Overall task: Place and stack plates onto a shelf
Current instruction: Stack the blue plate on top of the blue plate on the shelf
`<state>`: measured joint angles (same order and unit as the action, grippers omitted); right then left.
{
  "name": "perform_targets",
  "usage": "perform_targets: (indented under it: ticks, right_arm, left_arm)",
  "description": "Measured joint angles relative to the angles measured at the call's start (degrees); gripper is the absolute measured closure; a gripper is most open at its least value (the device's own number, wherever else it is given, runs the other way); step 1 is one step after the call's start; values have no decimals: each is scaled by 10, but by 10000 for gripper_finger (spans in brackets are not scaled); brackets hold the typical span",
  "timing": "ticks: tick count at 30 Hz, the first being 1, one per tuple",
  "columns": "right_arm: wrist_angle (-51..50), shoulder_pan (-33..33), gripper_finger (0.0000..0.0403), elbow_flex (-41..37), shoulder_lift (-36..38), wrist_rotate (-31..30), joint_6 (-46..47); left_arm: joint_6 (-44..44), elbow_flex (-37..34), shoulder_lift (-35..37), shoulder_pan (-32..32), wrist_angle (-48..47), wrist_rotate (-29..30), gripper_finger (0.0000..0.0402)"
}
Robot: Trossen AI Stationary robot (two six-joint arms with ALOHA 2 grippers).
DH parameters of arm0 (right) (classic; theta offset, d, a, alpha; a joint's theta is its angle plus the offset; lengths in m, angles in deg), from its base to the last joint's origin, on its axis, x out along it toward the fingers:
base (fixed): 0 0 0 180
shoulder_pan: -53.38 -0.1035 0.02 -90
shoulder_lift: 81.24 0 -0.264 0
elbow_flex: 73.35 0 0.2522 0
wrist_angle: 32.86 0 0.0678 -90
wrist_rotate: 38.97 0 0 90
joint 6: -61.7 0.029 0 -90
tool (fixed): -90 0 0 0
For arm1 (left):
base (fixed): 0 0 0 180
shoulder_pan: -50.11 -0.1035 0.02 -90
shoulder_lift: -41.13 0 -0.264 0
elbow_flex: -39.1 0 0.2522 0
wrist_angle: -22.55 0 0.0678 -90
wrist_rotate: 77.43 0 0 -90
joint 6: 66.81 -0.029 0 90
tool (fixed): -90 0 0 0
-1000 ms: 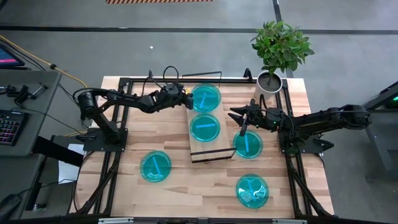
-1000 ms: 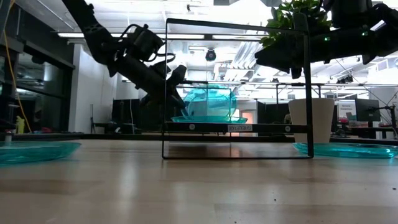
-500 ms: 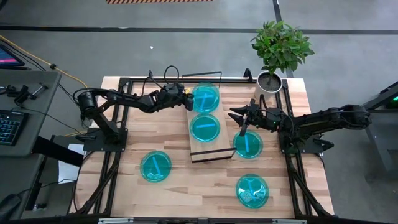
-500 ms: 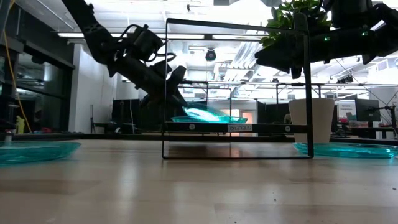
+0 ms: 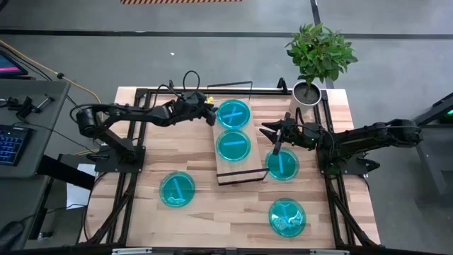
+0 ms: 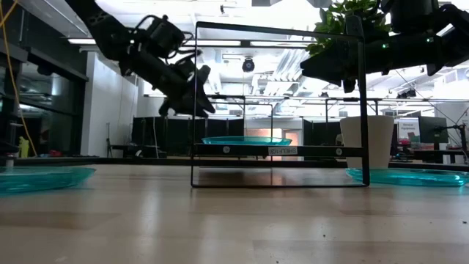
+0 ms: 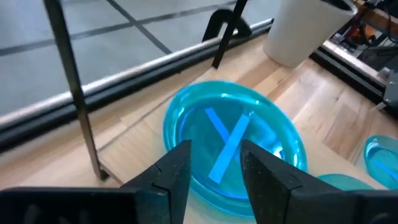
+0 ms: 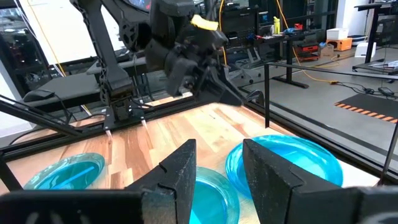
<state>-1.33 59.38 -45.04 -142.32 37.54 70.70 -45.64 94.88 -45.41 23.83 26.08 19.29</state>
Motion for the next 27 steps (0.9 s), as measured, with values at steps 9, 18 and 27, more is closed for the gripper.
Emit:
perform_targets:
  ticks: [9, 18, 27]
  right_arm:
    - [-17, 0, 279, 0, 0, 2, 19]
    - [-90, 0, 279, 0, 26, 5, 31]
    - [-563, 0, 279, 176, 82, -1, 152]
  left_arm:
    - [-50, -49, 68, 55, 36, -14, 273]
    - [-143, -245, 79, 157, 399, -16, 272]
    - [-185, -261, 117, 170, 426, -43, 273]
